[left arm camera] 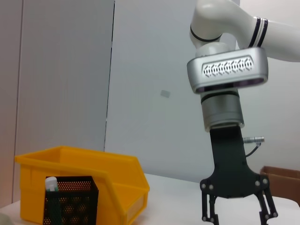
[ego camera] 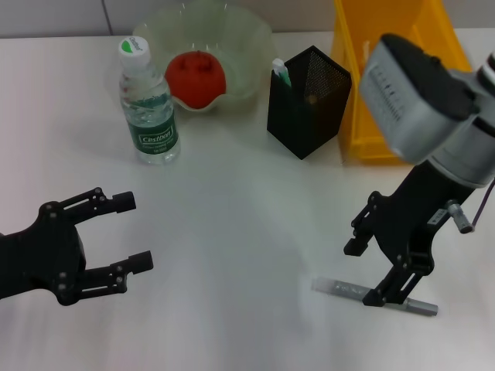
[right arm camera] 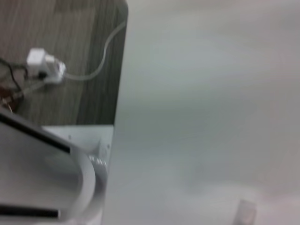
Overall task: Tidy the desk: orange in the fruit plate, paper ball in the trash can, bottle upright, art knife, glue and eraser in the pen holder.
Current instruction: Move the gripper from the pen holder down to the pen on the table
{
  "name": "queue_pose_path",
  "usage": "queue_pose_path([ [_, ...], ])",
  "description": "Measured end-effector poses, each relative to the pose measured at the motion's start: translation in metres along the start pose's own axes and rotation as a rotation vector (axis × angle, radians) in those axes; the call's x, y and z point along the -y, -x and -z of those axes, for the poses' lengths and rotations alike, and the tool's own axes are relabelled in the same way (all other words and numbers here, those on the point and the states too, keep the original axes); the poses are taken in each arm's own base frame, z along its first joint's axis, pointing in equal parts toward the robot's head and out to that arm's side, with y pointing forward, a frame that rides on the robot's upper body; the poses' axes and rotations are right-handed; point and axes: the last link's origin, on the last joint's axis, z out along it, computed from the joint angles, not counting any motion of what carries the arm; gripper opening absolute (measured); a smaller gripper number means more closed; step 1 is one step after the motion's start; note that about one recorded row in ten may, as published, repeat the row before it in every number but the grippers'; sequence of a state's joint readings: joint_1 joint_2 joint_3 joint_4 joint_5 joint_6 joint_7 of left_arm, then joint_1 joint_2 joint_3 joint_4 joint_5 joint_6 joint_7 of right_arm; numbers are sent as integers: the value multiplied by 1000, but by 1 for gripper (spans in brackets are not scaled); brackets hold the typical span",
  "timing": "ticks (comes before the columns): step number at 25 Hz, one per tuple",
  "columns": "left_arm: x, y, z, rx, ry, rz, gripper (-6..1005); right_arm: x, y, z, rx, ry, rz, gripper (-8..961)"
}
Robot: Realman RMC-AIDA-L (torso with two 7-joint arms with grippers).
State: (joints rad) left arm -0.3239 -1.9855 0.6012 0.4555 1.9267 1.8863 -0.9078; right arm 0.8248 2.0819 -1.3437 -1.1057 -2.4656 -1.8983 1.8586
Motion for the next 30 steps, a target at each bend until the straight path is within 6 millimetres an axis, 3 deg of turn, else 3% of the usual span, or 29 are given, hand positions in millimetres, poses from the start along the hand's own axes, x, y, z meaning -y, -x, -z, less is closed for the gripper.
queue_pose_path([
  [20, 3, -2, -1, -7, -8, -5, 827, 3, 9, -11, -81, -20, 43, 682],
  [30, 3, -2, -1, -8, -10, -5, 827, 6, 13, -38, -129, -28, 78, 663],
])
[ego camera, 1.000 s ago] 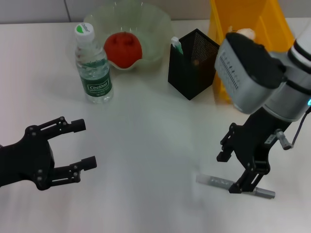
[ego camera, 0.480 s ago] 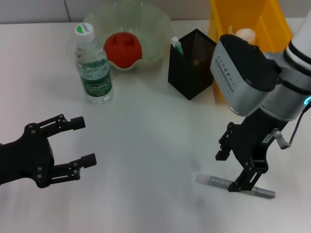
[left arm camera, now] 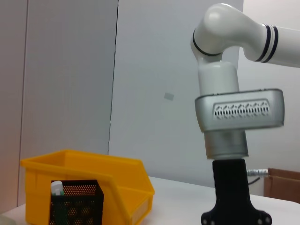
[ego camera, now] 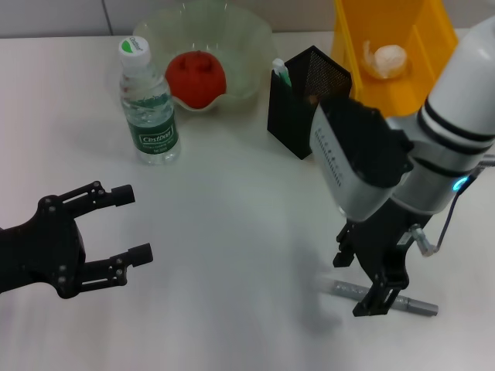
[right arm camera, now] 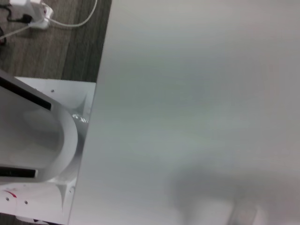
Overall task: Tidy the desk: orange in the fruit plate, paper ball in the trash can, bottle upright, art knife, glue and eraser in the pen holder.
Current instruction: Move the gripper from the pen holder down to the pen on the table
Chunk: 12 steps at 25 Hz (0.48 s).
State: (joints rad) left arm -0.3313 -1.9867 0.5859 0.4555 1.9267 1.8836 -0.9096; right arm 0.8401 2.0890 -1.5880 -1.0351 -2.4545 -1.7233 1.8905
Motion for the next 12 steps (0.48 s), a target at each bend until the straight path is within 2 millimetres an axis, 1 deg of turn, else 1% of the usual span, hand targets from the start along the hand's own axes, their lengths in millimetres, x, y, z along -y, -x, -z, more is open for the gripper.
queue_pose_path([
  [7, 0, 0, 0, 0, -1, 0, 827, 0, 5, -15, -32, -16, 25, 649],
  [12, 0, 0, 0, -1, -3, -1, 827, 0, 6, -16, -25, -14, 27, 639],
])
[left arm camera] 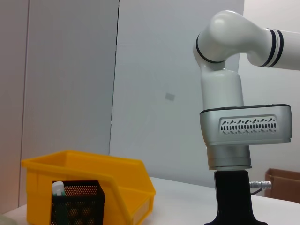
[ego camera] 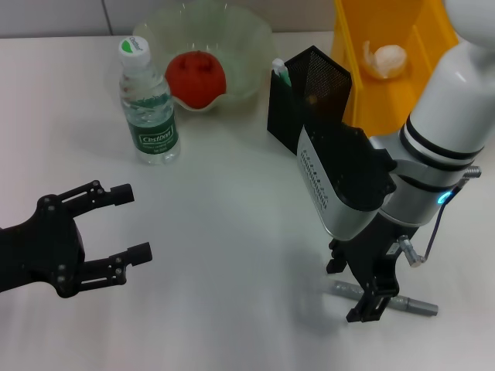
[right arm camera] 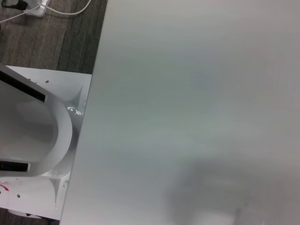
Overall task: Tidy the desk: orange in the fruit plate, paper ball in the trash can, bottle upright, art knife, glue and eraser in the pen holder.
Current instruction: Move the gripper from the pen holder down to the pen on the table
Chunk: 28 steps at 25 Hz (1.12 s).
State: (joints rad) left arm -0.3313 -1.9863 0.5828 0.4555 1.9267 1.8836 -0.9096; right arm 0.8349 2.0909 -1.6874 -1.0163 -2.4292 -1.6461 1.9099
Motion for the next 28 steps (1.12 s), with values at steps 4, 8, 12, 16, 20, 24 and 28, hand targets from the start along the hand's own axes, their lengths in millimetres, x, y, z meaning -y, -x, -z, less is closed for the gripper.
queue_pose_path([
  [4, 0, 0, 0, 0, 0, 0, 827, 0, 0, 0, 0, -1, 0, 632],
  [8, 0, 0, 0, 0, 0, 0, 827, 0, 0, -1, 0, -2, 0, 624],
  [12, 0, 0, 0, 0, 0, 0, 827, 0, 0, -1, -2, -3, 2, 616],
  [16, 0, 0, 0, 0, 0, 0, 827, 0, 0, -2, -7, -1, 6, 608],
  [20, 0, 0, 0, 0, 0, 0, 827, 0, 0, -2, -8, -2, 6, 601],
  [24, 0, 0, 0, 0, 0, 0, 827, 0, -1, -3, -11, -6, 5, 593],
  [28, 0, 0, -1, -1, 1, 1, 827, 1, 0, -5, -20, -19, 12, 585],
])
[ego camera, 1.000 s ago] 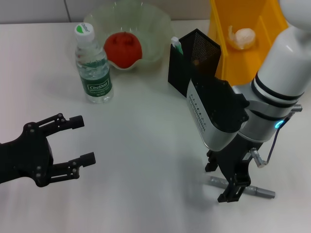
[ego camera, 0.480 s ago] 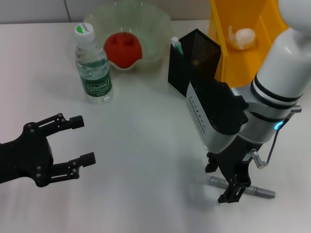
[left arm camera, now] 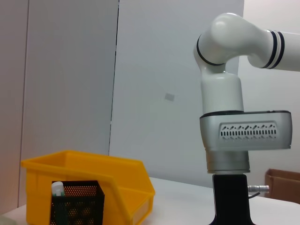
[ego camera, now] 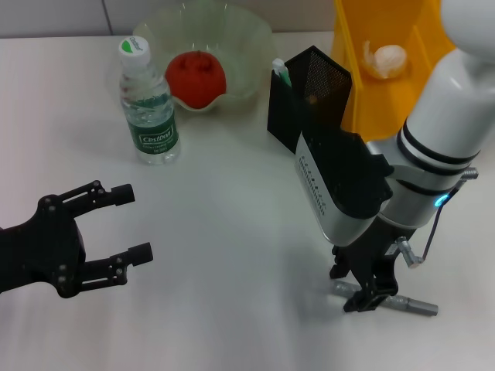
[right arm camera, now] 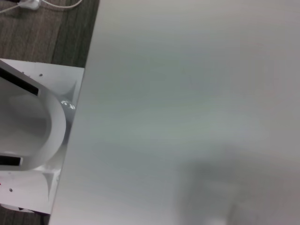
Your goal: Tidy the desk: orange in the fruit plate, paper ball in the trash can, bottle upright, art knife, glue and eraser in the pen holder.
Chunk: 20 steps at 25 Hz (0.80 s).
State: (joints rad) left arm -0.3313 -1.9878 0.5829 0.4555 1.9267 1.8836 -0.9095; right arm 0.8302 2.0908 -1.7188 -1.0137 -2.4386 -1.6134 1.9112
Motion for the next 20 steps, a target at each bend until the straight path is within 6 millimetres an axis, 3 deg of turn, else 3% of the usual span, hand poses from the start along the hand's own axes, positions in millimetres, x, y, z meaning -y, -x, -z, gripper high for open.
queue_pose_path([
  [14, 1, -1, 2, 3, -1, -2, 827, 1, 2, -4, -13, -20, 7, 271],
  [16, 1, -1, 2, 3, -1, -3, 827, 1, 2, -4, -13, -21, 7, 131],
  [20, 1, -1, 2, 4, -2, -3, 827, 1, 2, -3, -13, -21, 7, 132],
])
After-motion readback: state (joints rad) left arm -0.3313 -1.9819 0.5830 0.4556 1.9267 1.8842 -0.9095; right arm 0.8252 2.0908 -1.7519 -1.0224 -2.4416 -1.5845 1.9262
